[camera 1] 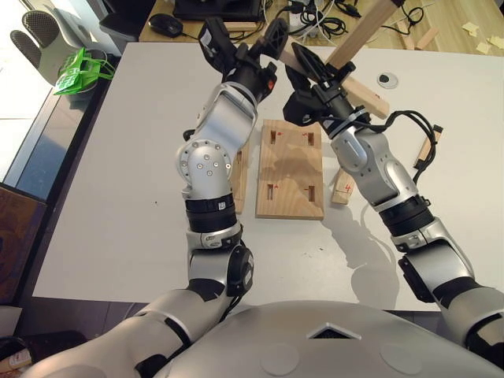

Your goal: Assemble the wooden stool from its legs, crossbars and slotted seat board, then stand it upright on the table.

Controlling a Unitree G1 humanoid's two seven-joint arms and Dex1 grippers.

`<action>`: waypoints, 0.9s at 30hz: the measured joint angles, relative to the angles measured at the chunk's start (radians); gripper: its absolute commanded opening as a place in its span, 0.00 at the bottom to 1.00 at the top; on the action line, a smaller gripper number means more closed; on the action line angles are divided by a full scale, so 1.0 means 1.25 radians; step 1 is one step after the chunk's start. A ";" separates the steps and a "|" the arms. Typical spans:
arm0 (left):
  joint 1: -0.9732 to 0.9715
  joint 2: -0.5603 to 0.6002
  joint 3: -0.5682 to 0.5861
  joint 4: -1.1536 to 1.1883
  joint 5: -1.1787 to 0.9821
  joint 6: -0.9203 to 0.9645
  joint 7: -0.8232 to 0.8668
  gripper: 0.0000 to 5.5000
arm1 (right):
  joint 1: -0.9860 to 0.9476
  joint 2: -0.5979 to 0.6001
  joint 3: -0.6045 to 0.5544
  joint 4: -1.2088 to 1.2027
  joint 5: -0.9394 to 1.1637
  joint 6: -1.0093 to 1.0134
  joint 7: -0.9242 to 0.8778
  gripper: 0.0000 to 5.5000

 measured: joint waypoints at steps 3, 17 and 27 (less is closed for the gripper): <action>0.000 0.000 -0.010 0.000 -0.018 -0.003 0.006 0.55 | 0.000 0.001 0.000 0.003 -0.006 0.000 -0.007 0.19; 0.000 0.000 -0.047 -0.001 -0.055 -0.033 0.027 0.24 | 0.004 0.009 -0.001 0.007 -0.001 -0.002 -0.011 0.19; 0.000 0.000 -0.046 0.004 -0.091 -0.058 0.047 0.22 | 0.003 0.019 -0.003 0.012 0.025 -0.004 -0.003 0.28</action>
